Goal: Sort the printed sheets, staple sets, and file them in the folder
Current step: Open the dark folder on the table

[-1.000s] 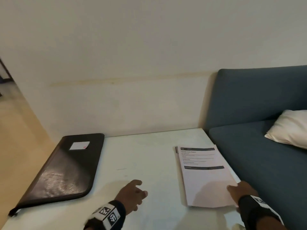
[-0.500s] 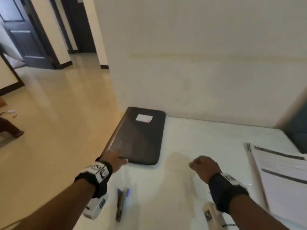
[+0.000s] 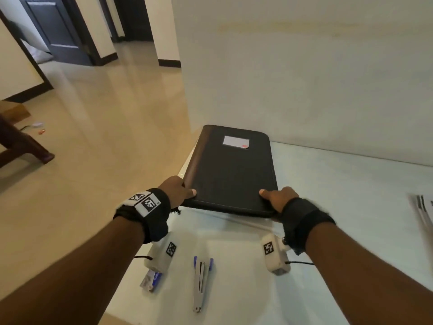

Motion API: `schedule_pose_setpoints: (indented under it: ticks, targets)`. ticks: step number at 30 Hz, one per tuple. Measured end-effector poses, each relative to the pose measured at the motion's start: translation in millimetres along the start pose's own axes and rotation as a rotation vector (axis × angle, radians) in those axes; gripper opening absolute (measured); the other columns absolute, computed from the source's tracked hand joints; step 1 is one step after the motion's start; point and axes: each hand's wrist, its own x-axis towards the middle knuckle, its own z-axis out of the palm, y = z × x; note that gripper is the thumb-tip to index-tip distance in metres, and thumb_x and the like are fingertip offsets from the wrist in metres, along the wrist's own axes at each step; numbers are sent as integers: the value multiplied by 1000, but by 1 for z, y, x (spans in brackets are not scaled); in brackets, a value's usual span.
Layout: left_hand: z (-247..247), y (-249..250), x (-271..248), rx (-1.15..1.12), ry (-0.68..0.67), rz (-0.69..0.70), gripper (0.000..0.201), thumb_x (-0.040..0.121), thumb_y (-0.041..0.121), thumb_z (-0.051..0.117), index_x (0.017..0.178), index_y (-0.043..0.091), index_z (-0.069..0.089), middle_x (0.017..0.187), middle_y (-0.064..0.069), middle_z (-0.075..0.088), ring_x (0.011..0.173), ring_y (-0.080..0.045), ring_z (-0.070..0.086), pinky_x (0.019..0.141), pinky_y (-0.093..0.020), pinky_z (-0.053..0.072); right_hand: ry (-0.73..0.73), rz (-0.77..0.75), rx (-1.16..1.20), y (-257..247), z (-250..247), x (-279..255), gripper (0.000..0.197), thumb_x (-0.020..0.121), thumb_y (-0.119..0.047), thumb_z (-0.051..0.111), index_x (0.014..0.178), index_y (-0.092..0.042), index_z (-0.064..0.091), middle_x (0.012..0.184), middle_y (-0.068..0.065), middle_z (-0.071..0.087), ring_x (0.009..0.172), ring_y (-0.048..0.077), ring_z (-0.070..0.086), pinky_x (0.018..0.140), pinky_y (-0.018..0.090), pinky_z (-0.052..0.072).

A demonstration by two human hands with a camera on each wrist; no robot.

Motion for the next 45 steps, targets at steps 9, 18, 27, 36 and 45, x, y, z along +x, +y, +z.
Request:
schedule_pose_setpoints:
  ticks: [9, 18, 27, 36, 45]
  targets:
    - [88, 99, -139, -150, -101, 185, 27, 88, 36, 63, 98, 12, 59, 90, -6, 63, 74, -20, 62, 54, -21, 46, 56, 129, 266, 102, -161, -74, 41, 77, -17, 80, 106, 6, 60, 106, 28, 66, 96, 42, 65, 78, 55, 56]
    - [207, 84, -293, -135, -136, 119, 31, 86, 40, 64, 107, 32, 43, 101, 5, 47, 88, -13, 57, 83, -33, 57, 223, 150, -175, 271, -204, -190, 43, 74, -40, 78, 88, -1, 68, 85, 16, 69, 81, 32, 66, 72, 34, 51]
    - [220, 72, -309, 184, -161, 147, 44, 82, 57, 61, 114, 29, 52, 125, 3, 47, 109, -12, 51, 97, -29, 46, 139, 223, -505, 282, -206, -237, 37, 87, -55, 58, 95, -19, 50, 108, 5, 61, 104, 24, 60, 77, 27, 41]
    - [215, 90, -284, -3, -116, 190, 63, 88, 47, 60, 142, 23, 38, 119, 4, 46, 105, -7, 51, 91, -17, 40, 181, 162, -548, 273, -207, -235, 41, 88, -61, 50, 95, -21, 51, 95, -1, 55, 84, 18, 49, 75, 29, 39]
    - [216, 80, -285, -107, -188, 225, 36, 85, 51, 59, 113, 33, 45, 107, 10, 43, 97, -6, 49, 86, -18, 42, 364, 19, -378, 246, -220, -266, 30, 84, -53, 63, 76, -24, 61, 79, -7, 62, 75, 13, 57, 72, 33, 46]
